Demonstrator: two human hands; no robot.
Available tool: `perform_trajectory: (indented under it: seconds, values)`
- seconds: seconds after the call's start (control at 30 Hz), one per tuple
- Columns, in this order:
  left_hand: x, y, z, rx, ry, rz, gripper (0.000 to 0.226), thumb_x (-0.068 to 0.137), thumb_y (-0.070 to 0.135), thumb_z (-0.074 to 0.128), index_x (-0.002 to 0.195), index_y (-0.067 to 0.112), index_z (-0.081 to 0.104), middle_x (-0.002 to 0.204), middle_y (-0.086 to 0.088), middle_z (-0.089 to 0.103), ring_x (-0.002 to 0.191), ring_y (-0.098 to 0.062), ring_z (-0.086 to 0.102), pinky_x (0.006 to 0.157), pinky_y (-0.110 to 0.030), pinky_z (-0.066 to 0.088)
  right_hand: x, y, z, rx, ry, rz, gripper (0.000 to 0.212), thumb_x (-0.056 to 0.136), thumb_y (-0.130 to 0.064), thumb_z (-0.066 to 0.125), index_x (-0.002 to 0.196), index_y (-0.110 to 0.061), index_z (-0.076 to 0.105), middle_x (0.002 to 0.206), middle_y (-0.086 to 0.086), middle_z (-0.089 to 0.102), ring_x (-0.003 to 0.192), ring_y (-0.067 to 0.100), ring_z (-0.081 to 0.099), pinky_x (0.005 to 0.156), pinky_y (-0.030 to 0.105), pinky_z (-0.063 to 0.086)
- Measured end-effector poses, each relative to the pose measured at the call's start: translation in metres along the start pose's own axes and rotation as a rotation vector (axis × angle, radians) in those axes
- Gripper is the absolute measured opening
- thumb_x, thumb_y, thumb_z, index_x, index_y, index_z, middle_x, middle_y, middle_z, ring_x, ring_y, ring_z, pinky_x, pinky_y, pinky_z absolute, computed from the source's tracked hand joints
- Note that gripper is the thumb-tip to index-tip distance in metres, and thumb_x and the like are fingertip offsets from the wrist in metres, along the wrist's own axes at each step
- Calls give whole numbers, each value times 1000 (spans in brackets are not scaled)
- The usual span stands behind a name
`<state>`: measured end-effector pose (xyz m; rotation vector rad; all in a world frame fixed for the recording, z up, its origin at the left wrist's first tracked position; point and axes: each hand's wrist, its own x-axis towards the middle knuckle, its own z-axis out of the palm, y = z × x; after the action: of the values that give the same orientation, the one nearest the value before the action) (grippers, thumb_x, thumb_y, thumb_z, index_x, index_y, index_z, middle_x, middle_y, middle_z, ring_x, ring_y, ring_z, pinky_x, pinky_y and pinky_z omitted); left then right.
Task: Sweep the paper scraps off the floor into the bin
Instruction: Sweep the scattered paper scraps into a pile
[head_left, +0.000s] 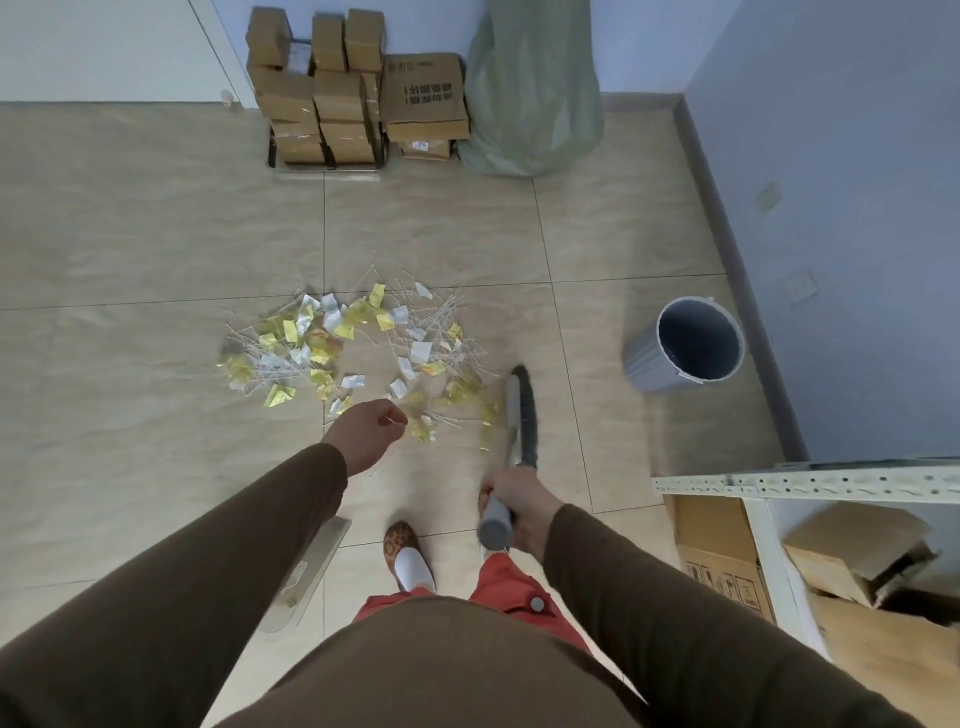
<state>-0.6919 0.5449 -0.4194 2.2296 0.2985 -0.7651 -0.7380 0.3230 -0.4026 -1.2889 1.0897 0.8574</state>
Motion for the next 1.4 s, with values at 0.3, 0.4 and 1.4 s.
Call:
perform_trajectory:
  seconds: [0.3, 0.4, 1.4]
  values:
    - [-8, -23, -12, -31, -4, -55, 14, 92, 24, 59, 103, 22, 67, 98, -2, 68, 93, -23, 65, 77, -31, 47, -28, -25, 30, 165, -314, 96, 19, 98, -8, 45, 79, -9, 45, 54, 0, 45, 31, 7, 44, 30, 16, 38]
    - [-9, -29, -21, -61, 11, -74, 15, 91, 23, 58, 103, 22, 67, 95, -2, 68, 91, -22, 65, 71, -29, 45, -46, -29, 23, 154, -318, 102, 22, 98, -10, 46, 76, -9, 45, 61, 1, 44, 32, 7, 43, 31, 15, 37]
    - [-15, -94, -55, -199, 171, -238, 15, 92, 19, 58, 100, 20, 71, 101, -5, 71, 94, -25, 66, 82, -37, 51, -9, -223, 81, -1260, -257, -34, 45, 98, -14, 52, 143, -9, 48, 84, 12, 62, 42, 11, 48, 34, 16, 42]
